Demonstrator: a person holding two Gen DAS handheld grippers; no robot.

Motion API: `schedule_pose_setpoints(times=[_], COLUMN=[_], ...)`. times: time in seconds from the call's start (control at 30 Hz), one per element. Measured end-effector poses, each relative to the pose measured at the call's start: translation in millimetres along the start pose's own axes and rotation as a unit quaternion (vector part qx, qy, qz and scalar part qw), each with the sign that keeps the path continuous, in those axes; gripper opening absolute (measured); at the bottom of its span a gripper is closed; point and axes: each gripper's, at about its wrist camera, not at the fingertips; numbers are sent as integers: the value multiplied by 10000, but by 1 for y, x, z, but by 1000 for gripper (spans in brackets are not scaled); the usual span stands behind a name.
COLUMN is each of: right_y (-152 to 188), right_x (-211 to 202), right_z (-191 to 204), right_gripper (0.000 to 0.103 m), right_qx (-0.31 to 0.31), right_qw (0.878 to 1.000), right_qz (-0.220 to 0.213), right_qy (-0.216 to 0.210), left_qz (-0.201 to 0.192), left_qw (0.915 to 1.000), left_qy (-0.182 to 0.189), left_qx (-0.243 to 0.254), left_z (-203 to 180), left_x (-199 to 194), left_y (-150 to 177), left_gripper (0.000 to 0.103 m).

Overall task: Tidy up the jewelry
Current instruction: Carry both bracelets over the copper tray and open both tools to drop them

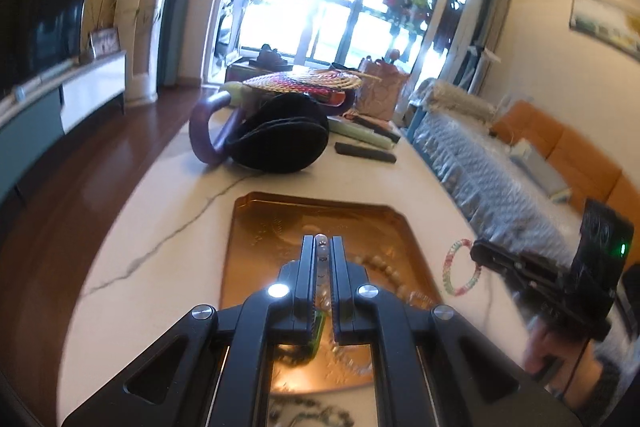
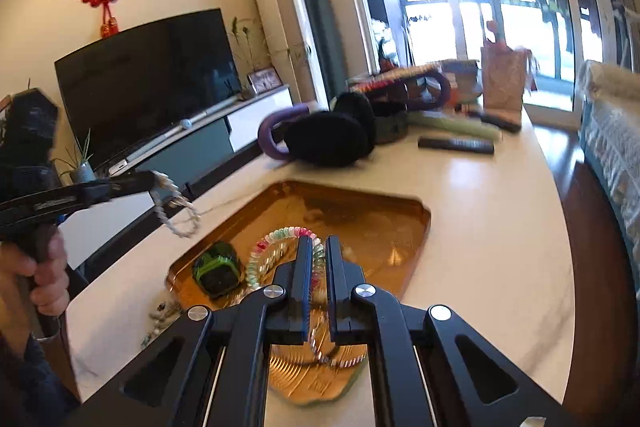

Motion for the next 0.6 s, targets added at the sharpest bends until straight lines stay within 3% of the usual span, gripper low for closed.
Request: schedule_pose_setpoints(times=[0.13,0.27,0.33,0.47,0.5,0.6], right_y=[-9,-23,-33,-41,-39,-32], right_x=[6,6,6,36,45,72], right_z=[6,11,13,8,5,-5], right_gripper=[6,6,6,6,6,6], right_qx=[-179,-345,-406,-415,-402,-351], right_qw=[9994,9971,9963,9988,9990,9984], right_qz=[-250,-588,-664,-268,-131,231], right_qy=[-164,-327,-377,-4,108,386], left_qz=[-363,-961,-1035,-356,10,541], left_qw=[9980,9883,9879,9981,9997,9982], left_qy=[452,1047,1013,389,29,-192], left_qx=[-244,-550,-549,-303,-227,-164], left_z=[13,24,25,21,20,20], left_x=[-1,-10,-10,27,46,84], left_y=[-10,-27,-35,-40,-38,-26], left_gripper=[6,6,6,6,6,6])
Point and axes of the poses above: each gripper's, at about its wrist camera, not at the fingertips, and x roughly the way its jaws point, z to its left, y to its underside, and after that the axes turned 10 degrees about x, right-handed
